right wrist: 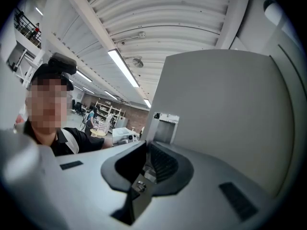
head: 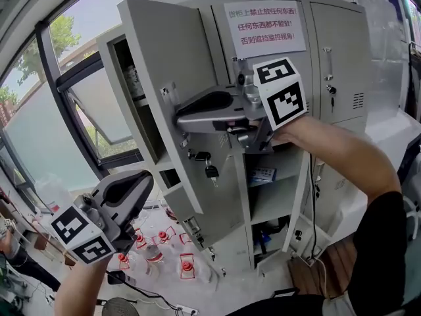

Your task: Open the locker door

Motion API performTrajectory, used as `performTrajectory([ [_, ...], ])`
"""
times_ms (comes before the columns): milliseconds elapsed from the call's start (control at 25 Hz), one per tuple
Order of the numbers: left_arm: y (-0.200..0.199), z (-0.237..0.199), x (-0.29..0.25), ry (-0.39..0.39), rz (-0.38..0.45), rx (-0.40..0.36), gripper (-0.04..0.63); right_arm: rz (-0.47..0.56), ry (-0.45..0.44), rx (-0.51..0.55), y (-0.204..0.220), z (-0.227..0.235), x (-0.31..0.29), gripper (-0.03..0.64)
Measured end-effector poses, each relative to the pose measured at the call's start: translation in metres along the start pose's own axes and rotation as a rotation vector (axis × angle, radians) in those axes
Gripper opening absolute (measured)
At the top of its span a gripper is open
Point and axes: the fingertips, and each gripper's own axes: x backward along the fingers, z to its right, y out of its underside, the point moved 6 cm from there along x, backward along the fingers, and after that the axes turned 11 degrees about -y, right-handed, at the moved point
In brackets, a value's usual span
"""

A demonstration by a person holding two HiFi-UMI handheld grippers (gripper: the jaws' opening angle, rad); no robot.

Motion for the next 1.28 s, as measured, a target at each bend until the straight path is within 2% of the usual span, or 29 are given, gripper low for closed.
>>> performTrajectory([
  [920,-0.012,0.061,-0.057,-0.085,-0.060,-0.007,0.018,0.112,-0.287,0.023,-0.002,-0.029,0.088,0.037],
  [1280,-0.016,0.083,-0.074,-0.110,-0.069,-0.013,0.018,0.153,-0.367,0.017,0.001,-0.033,0.125,0.037],
])
